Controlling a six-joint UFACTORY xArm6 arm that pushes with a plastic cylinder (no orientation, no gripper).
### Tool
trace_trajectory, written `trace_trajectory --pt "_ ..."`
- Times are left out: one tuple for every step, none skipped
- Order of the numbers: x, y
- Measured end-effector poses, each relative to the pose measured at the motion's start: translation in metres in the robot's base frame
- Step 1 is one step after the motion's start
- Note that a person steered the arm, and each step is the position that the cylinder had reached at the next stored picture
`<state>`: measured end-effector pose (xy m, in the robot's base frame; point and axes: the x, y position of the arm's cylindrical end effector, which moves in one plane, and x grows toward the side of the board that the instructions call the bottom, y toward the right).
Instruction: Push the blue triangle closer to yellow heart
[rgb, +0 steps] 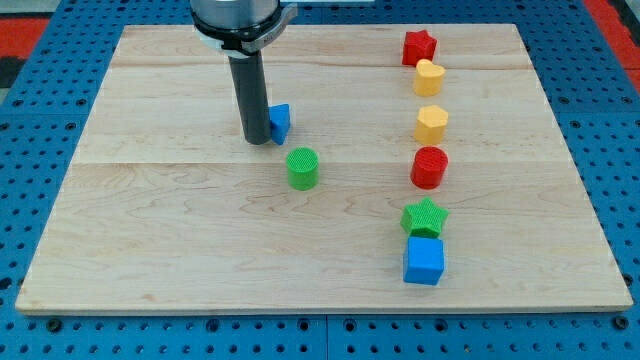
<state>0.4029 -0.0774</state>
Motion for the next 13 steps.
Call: trace_trajectory --pt "-0.023 0.000" --pt "-0.039 0.015" --pt "-0.046 0.049" --pt "-0.067 0.051" --pt "-0.073 0.056" --pt "-0.091 0.055" --pt "-0.103 0.056" --pt "-0.096 0.070" --pt "-0.086 0.086" --pt "-0.083 0.087" --pt "-0.083 0.078" --pt "-0.078 0.073" --pt "-0.074 0.085"
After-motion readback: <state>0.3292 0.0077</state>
